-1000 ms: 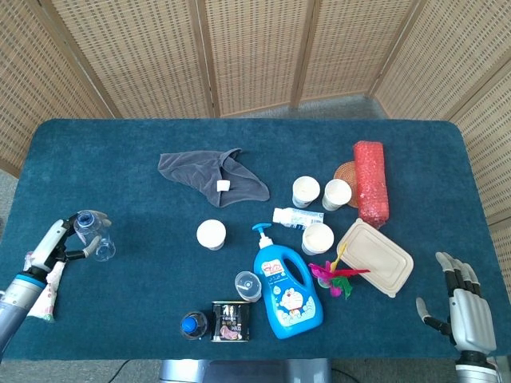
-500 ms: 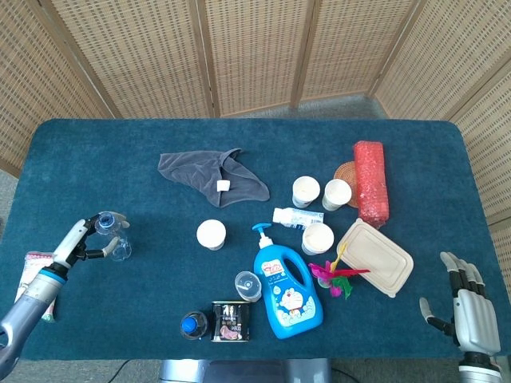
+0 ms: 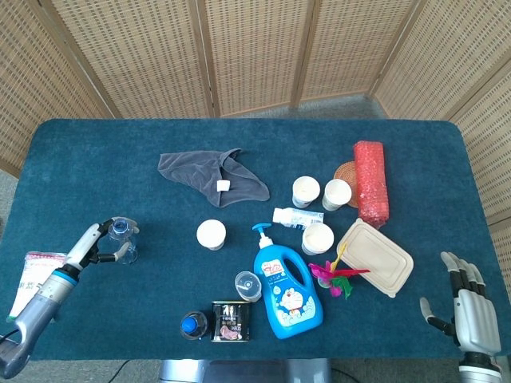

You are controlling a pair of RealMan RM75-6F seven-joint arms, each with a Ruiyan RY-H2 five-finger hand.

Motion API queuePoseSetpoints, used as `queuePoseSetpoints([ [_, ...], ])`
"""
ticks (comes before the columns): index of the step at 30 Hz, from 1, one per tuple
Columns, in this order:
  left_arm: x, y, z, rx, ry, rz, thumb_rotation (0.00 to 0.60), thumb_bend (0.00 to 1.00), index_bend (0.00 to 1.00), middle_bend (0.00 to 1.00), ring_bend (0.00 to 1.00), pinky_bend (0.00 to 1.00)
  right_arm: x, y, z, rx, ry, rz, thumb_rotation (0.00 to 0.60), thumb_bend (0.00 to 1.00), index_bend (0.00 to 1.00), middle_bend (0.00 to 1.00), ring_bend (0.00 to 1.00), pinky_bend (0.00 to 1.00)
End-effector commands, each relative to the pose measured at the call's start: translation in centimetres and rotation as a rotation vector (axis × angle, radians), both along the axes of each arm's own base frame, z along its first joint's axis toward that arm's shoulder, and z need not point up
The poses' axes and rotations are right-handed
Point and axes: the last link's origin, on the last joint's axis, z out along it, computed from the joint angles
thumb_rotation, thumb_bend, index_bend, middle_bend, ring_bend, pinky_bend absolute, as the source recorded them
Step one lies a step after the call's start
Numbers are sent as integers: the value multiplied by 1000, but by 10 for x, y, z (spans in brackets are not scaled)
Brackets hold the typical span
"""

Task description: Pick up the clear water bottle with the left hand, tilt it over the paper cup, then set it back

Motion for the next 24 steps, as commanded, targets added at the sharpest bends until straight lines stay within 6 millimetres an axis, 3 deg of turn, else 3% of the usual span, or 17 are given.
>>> queuePoseSetpoints([
  [1,-1,-2,0,-1,6,-2,555,593,309,380,327,371,0,0,0,-1,0,-1,600,395,0,31,0,0],
  [12,-6,-8,2,7,18,-4,454,551,303,366,313,340,1,-1,0,-3,-1,6,600,397,0,31,0,0],
  [24,-11,-11,6,35,36,-7,435,547,296,359,305,325,1,-1,1,-3,-1,6,600,395,0,30,0,0],
])
